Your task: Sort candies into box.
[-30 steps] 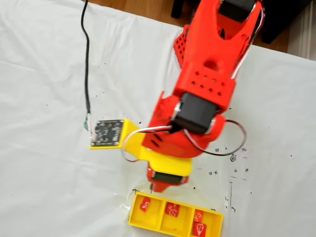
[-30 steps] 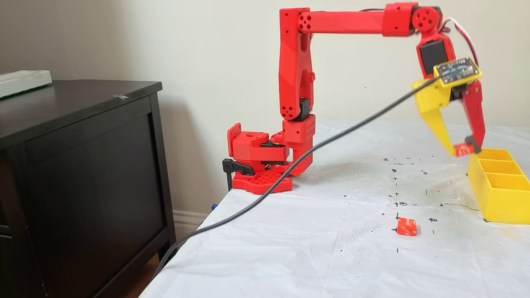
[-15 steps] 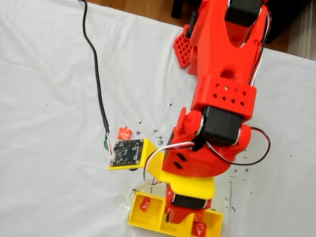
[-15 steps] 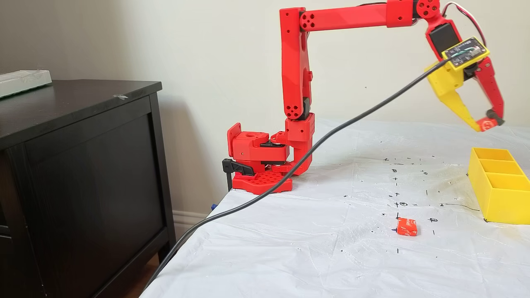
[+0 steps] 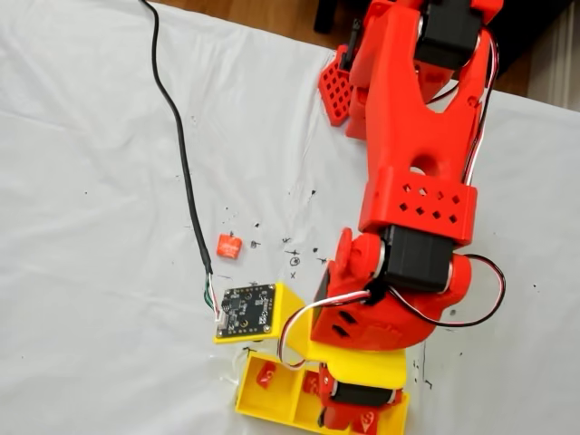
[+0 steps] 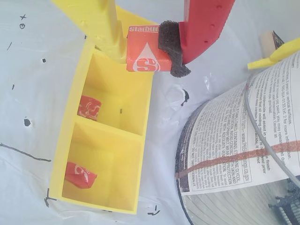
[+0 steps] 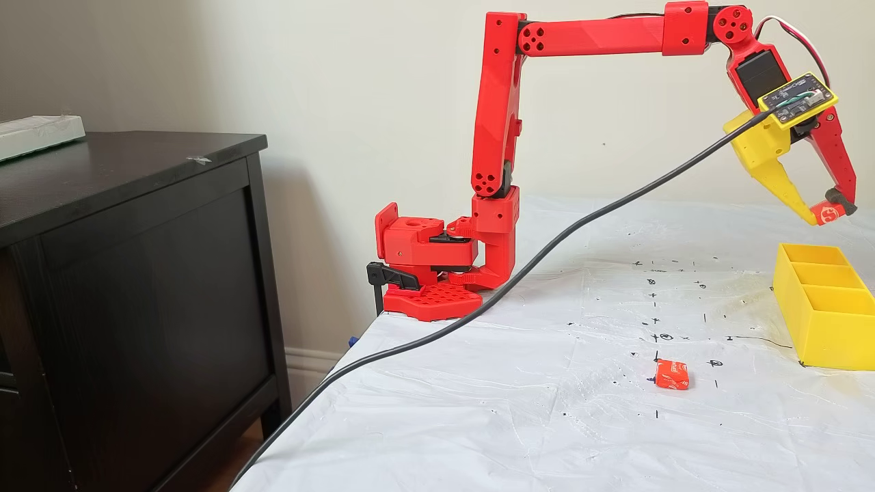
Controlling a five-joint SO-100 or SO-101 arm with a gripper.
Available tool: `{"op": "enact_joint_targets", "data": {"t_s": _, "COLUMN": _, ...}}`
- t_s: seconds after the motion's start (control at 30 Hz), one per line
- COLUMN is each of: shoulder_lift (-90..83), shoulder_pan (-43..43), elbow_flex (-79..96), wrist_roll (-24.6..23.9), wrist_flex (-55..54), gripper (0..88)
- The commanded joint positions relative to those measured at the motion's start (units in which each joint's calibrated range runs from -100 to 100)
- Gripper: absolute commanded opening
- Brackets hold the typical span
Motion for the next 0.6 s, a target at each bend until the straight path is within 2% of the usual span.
{"op": "enact_joint_targets", "data": {"t_s": 0.0, "shoulder_lift": -0.5, "shoulder_pan": -1.6, "elbow_flex": -1.5, "wrist_roll": 0.4, "wrist_flex": -2.5, "gripper": 0.2}}
{"op": "enact_joint_targets", "data": {"t_s": 0.57, "shoulder_lift": 3.6, "shoulder_pan": -0.5, "elbow_flex": -1.8, "wrist_roll": 1.7, "wrist_flex": -4.3, "gripper": 0.2}}
